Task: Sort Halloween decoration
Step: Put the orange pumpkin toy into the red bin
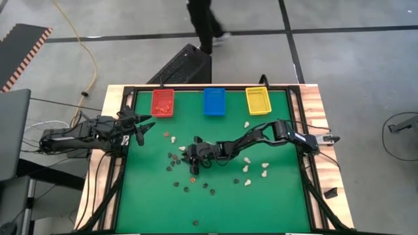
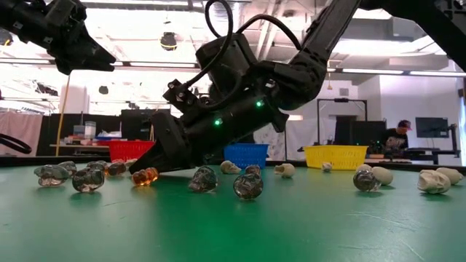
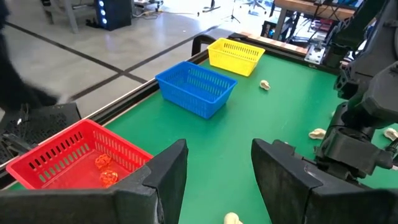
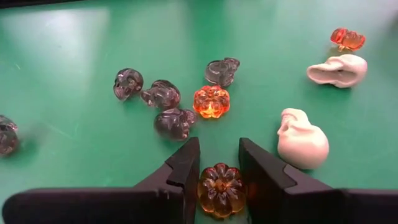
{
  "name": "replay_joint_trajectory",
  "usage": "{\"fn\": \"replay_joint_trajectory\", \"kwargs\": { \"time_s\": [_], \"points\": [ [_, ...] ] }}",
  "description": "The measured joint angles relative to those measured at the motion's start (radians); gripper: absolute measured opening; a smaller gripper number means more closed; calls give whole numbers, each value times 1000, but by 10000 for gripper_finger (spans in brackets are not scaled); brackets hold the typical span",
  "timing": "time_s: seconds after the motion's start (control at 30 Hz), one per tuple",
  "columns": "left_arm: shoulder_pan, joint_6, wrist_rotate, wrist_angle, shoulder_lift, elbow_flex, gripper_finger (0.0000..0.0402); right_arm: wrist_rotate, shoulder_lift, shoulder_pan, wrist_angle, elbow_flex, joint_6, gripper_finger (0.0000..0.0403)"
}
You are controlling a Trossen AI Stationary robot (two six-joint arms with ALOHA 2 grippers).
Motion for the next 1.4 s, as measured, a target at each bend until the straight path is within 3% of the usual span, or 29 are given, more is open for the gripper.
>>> {"fn": "replay_joint_trajectory", "kwargs": {
  "time_s": [0.87,1.4],
  "points": [
    [0,0,0,0,0,0,169,-1,-73,-7,12,-3,-77,127],
    [0,0,-8,0,0,0,169,0,-202,-102,-1,0,-188,128]
  ]
}}
